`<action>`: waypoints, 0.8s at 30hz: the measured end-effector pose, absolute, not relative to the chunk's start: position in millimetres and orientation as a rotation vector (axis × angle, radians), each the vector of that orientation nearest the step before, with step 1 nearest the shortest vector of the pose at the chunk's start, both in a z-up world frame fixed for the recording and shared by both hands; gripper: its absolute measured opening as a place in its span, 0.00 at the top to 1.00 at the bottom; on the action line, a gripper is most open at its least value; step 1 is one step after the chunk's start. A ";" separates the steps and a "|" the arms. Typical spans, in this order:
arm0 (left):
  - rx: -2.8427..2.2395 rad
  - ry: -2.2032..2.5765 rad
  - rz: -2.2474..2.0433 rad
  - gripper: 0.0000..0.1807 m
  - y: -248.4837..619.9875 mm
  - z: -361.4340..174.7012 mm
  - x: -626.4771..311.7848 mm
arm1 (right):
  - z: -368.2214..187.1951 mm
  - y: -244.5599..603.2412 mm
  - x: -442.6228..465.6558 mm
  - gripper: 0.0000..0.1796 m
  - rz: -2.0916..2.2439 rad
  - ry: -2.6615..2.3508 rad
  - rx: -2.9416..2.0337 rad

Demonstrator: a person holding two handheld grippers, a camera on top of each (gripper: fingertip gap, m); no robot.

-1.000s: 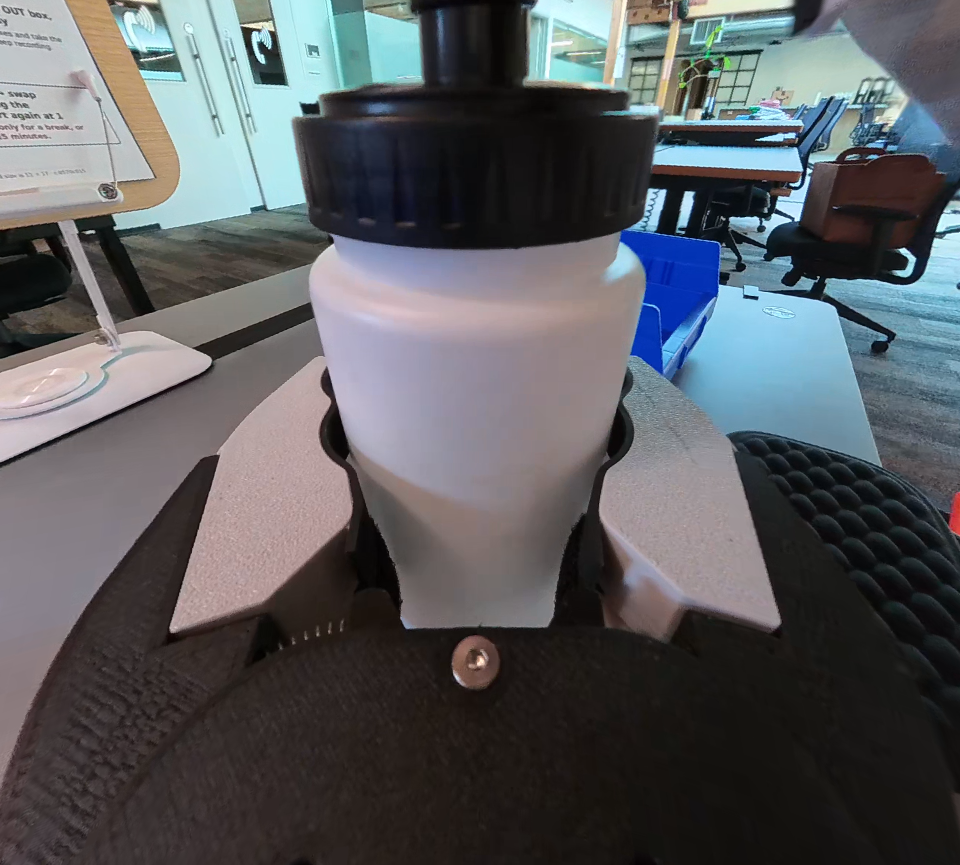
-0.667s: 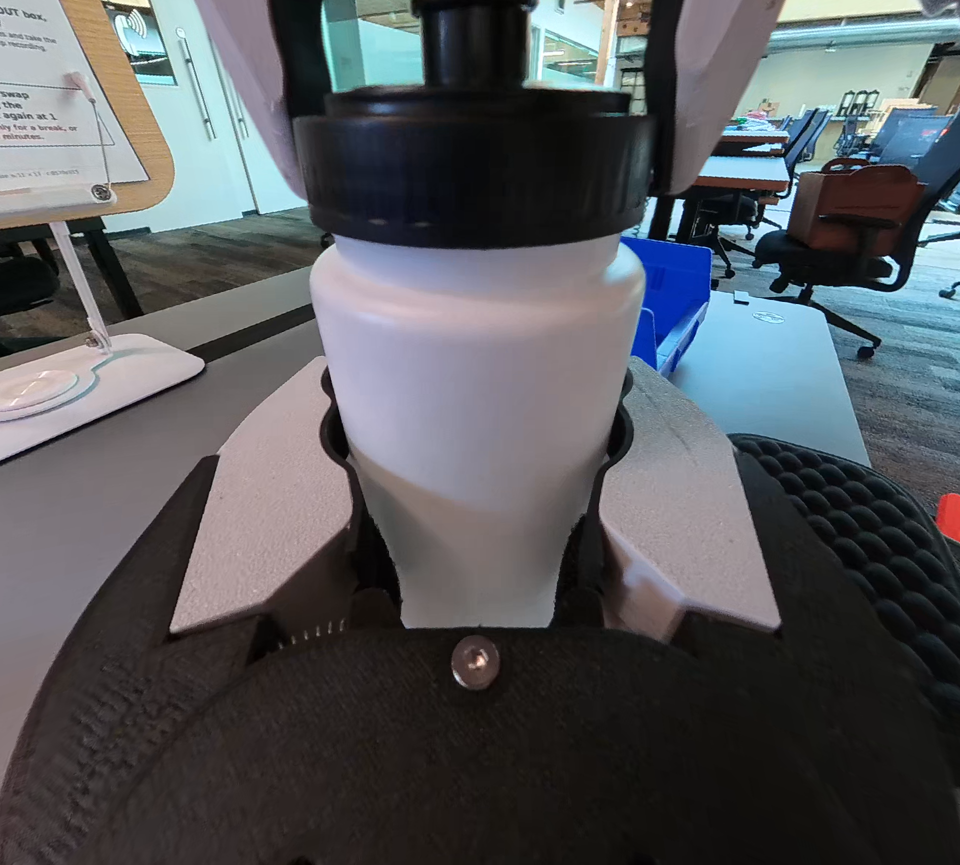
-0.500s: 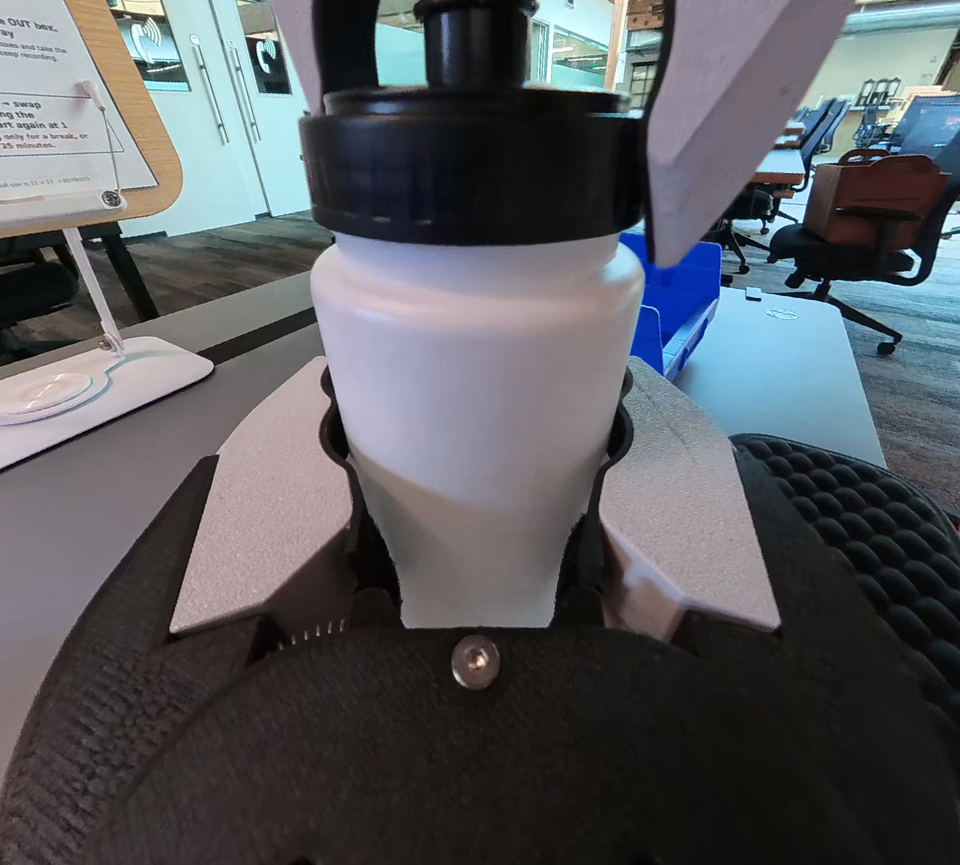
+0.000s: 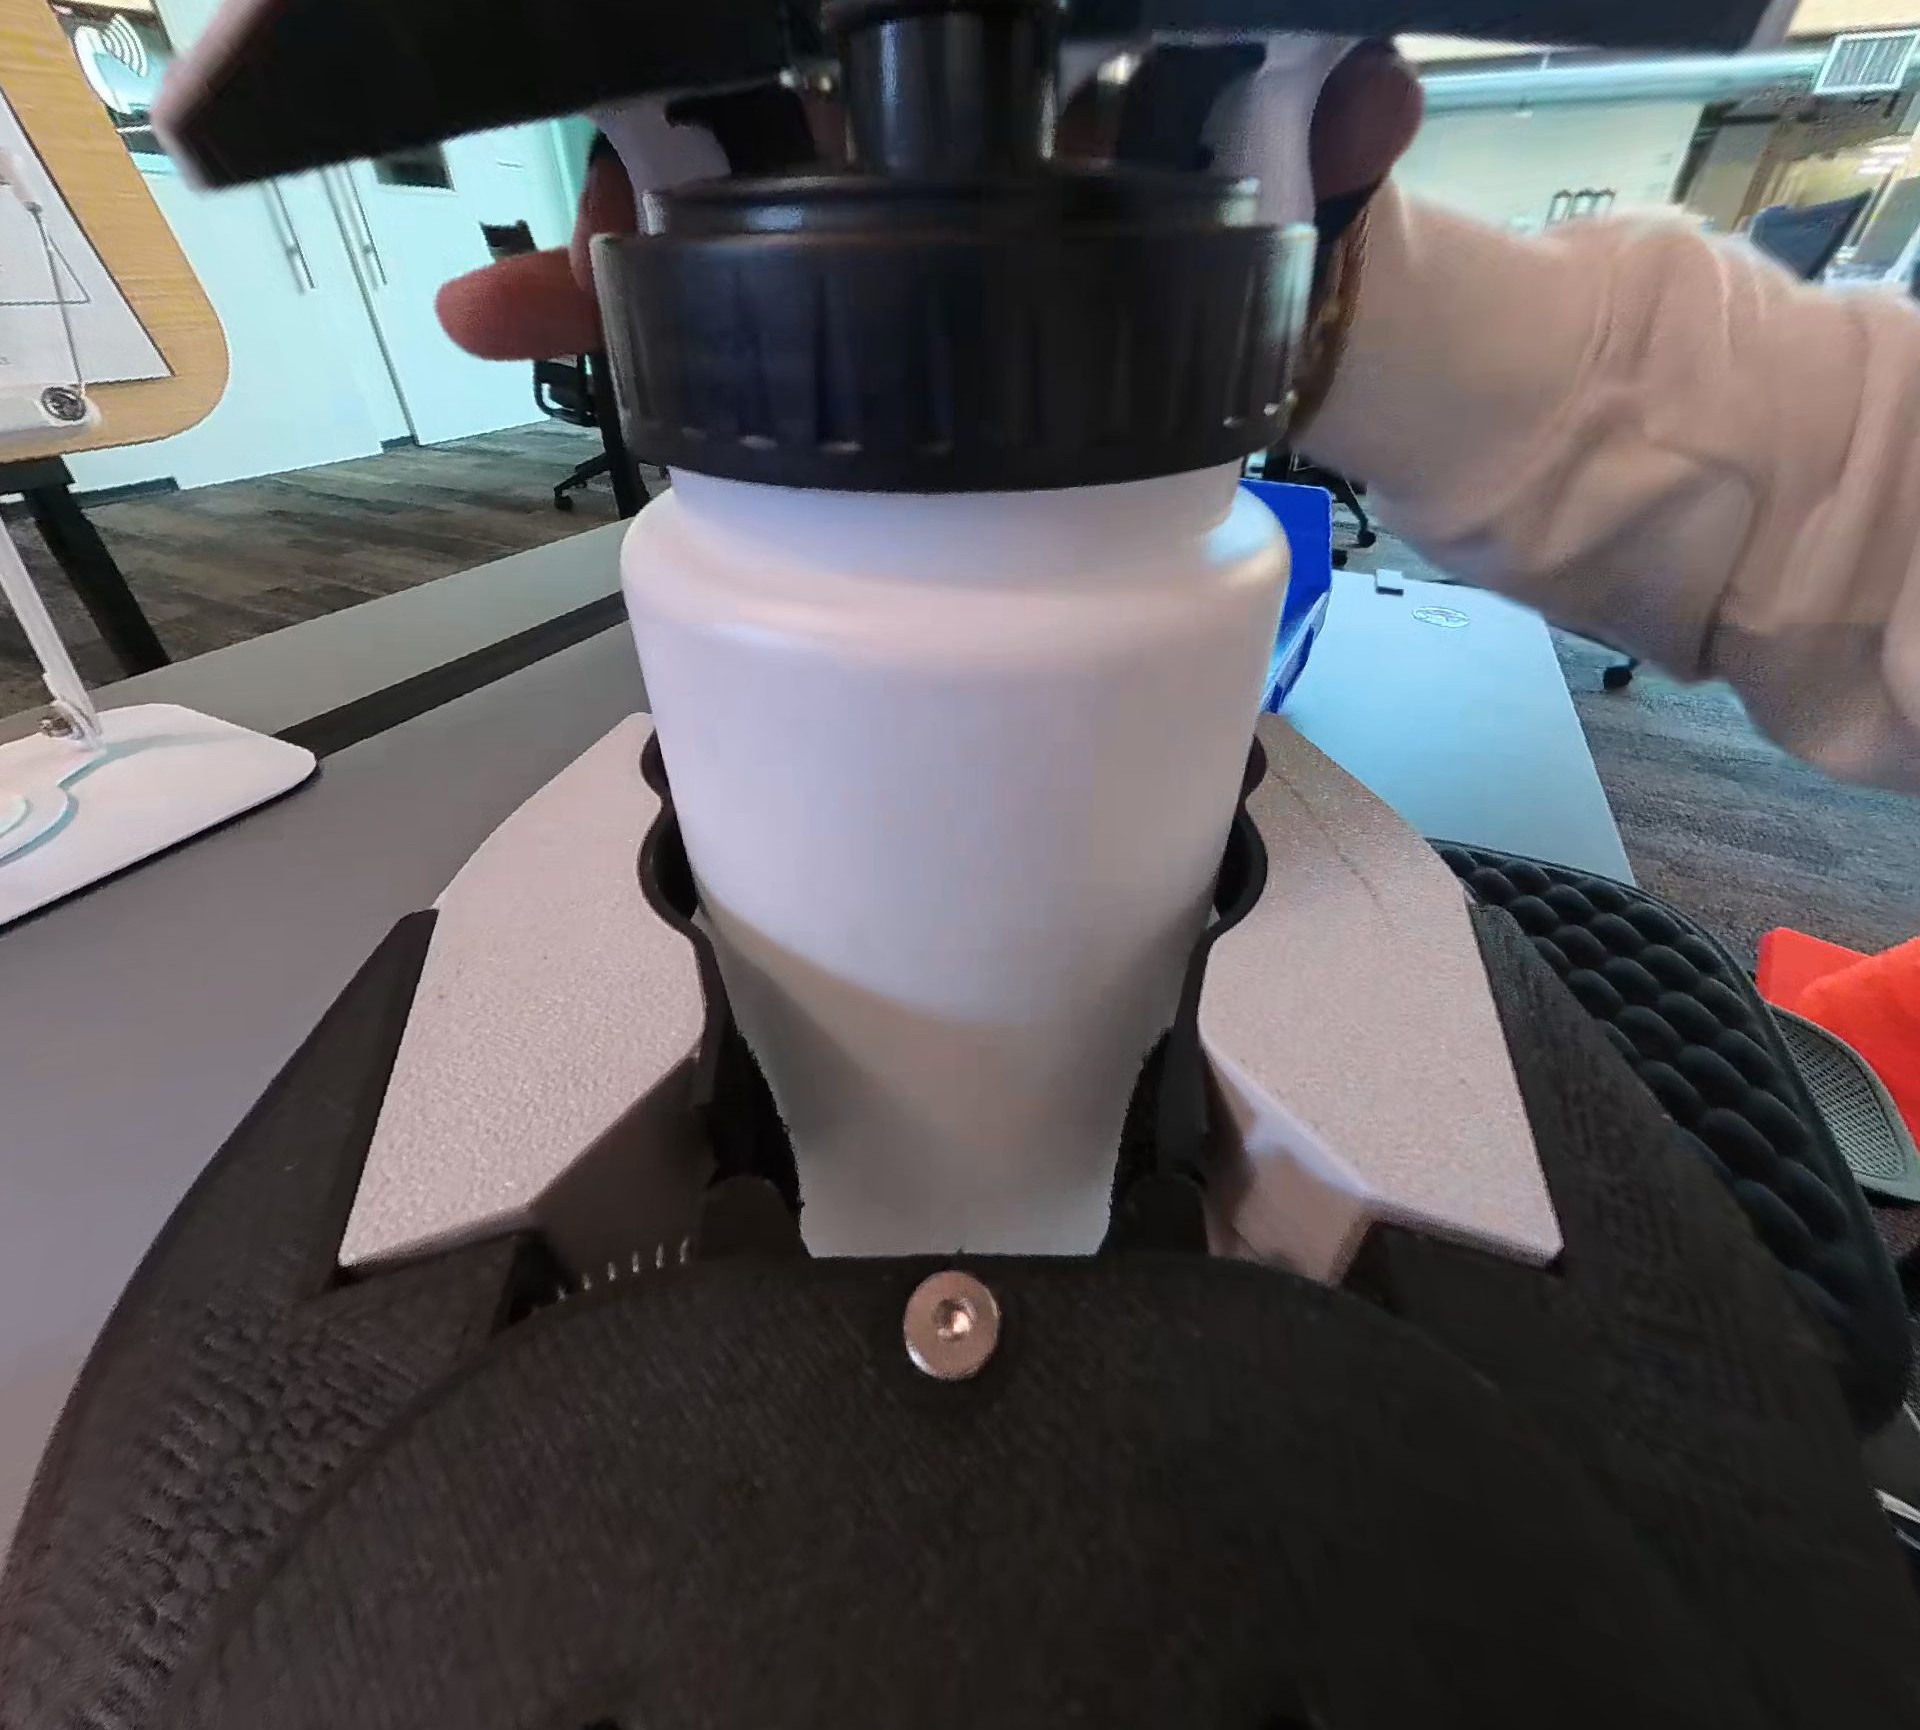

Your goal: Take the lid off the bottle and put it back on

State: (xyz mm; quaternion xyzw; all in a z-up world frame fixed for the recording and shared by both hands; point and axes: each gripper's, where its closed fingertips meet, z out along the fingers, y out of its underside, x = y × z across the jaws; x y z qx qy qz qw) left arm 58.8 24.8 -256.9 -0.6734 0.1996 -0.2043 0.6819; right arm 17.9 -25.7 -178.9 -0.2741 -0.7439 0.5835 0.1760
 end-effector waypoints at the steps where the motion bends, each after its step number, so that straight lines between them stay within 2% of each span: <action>1: -1.508 0.448 -0.460 0.45 24.7 -256.8 58.9 | -175.2 -26.9 17.3 0.30 1.720 -2.022 -0.735; 4: -1.503 0.452 -0.464 0.45 24.7 -256.5 59.4 | -195.8 -30.7 16.1 0.35 1.684 -2.047 -0.737; 7: -1.503 0.443 -0.461 0.45 24.8 -256.4 58.8 | -202.2 -35.3 15.7 0.54 1.688 -2.019 -0.759; 10: -1.508 0.422 -0.435 0.45 25.8 -256.3 57.3 | -199.0 -31.6 11.0 0.55 1.668 -1.820 -0.868; 16: -1.505 0.404 -0.384 0.45 27.5 -256.0 58.3 | -202.1 -7.3 8.1 0.55 1.107 -1.274 -1.316; 18: -1.501 0.398 -0.385 0.45 26.5 -255.6 57.1 | -202.5 -8.1 10.1 0.54 1.005 -1.252 -1.315; 19: -1.504 0.387 -0.395 0.45 26.9 -255.8 55.5 | -198.3 -12.3 8.8 0.45 1.047 -1.274 -1.275; 24: -1.491 0.415 -0.436 0.45 24.3 -255.6 57.4 | -175.7 -24.6 9.2 0.34 1.490 -1.481 -1.035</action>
